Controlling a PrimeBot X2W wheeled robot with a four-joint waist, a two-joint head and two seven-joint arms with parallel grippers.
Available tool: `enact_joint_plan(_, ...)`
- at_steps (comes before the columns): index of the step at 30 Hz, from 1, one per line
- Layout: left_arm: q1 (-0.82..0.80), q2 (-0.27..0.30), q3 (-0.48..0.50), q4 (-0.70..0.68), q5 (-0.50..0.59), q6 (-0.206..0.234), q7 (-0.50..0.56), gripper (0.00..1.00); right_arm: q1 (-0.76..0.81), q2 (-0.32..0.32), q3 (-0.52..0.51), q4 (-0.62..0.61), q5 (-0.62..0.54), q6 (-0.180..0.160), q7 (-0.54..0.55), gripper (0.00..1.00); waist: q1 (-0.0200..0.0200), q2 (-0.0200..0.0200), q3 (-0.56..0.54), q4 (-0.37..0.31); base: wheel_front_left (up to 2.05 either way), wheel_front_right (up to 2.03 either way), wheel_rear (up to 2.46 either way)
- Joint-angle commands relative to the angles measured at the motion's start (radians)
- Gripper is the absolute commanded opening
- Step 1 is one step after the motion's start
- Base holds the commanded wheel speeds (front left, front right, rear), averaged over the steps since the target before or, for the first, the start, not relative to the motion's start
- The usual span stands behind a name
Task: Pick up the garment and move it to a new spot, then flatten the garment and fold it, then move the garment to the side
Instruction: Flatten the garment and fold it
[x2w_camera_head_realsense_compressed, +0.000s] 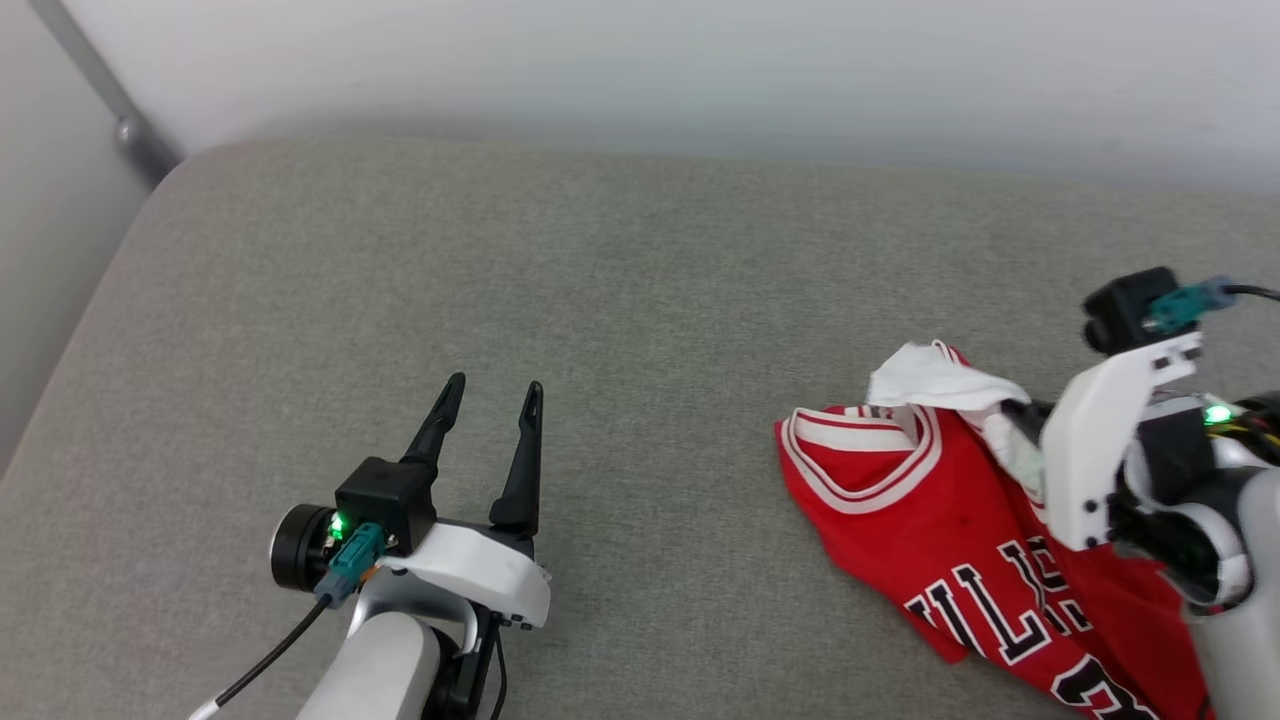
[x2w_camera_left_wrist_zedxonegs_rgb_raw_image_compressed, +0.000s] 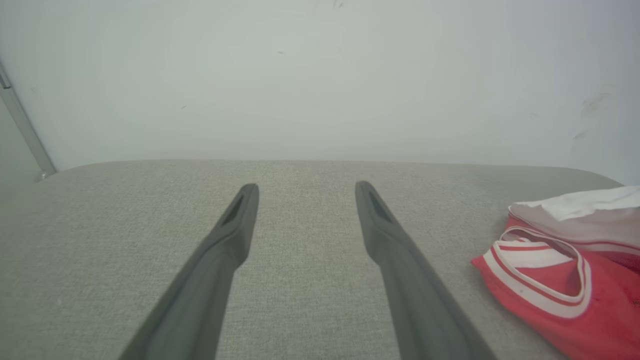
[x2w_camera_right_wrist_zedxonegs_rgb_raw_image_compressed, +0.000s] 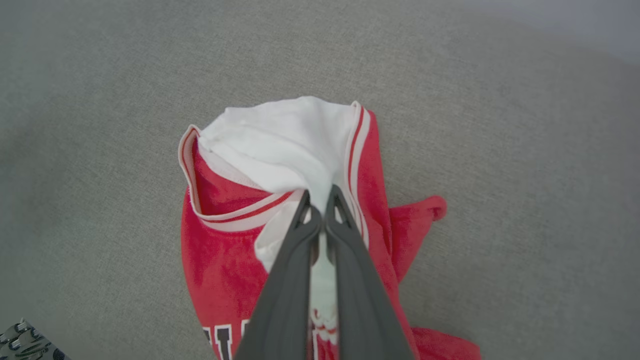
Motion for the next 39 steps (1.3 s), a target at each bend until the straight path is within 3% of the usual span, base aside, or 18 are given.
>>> enact_joint_plan(1, 0.016, 0.005, 0.003, -0.003, 0.004, 0.003, -0.004, 1.00, 0.024, 0.006, -0.044, -0.013, -0.005, -0.001, -0.010, 0.00, -0.0001, -0.0001, -0.020, -0.025, 0.00, 0.00, 0.00)
enact_joint_plan(10, 0.038, 0.023, 0.008, -0.024, 0.000, 0.012, -0.001, 1.00, 0.167, 0.099, -0.451, -0.028, -0.045, -0.001, -0.066, 0.00, -0.0001, -0.0001, -0.032, -0.079, 0.00, 0.00, 0.00)
enact_joint_plan(16, 0.040, 0.030, 0.007, -0.036, -0.007, 0.017, 0.007, 1.00, 0.253, 0.175, -0.712, 0.084, -0.054, -0.001, -0.141, 0.00, -0.0001, -0.0001, -0.018, -0.094, 0.00, 0.00, 0.00)
enact_joint_plan(18, 0.042, 0.034, 0.008, -0.037, -0.010, 0.019, 0.007, 1.00, 0.262, 0.197, -0.767, 0.136, -0.041, -0.001, -0.177, 0.36, -0.0001, -0.0001, -0.015, -0.098, 0.00, 0.00, 0.00)
enact_joint_plan(19, 0.045, 0.036, 0.009, -0.039, -0.011, 0.020, 0.008, 1.00, 0.271, 0.200, -0.781, 0.158, -0.051, -0.001, -0.194, 1.00, -0.0001, -0.0001, -0.014, -0.100, 0.00, 0.00, 0.00)
enact_joint_plan(20, 0.046, 0.038, 0.010, -0.039, -0.011, 0.020, 0.008, 1.00, 0.270, 0.204, -0.793, 0.178, -0.047, -0.001, -0.216, 1.00, -0.0001, -0.0001, -0.012, -0.102, 0.00, 0.00, 0.00)
enact_joint_plan(28, 0.059, 0.049, 0.012, -0.044, -0.019, 0.029, 0.016, 1.00, 0.252, 0.185, -0.727, 0.175, -0.083, -0.001, -0.491, 1.00, -0.0001, -0.0001, -0.023, -0.116, 0.00, 0.00, 0.00)
enact_joint_plan(35, 0.085, 0.052, 0.009, -0.041, -0.027, 0.039, 0.022, 1.00, 0.286, 0.168, -0.584, 0.072, -0.137, -0.001, -0.677, 1.00, -0.0001, -0.0001, -0.071, -0.107, 0.00, 0.00, 0.00)
enact_joint_plan(39, 0.107, 0.062, 0.012, -0.043, -0.032, 0.050, 0.030, 1.00, 0.336, 0.180, -0.453, -0.010, -0.203, -0.001, -0.768, 1.00, -0.0001, -0.0001, -0.105, -0.100, 0.00, 0.00, 0.00)
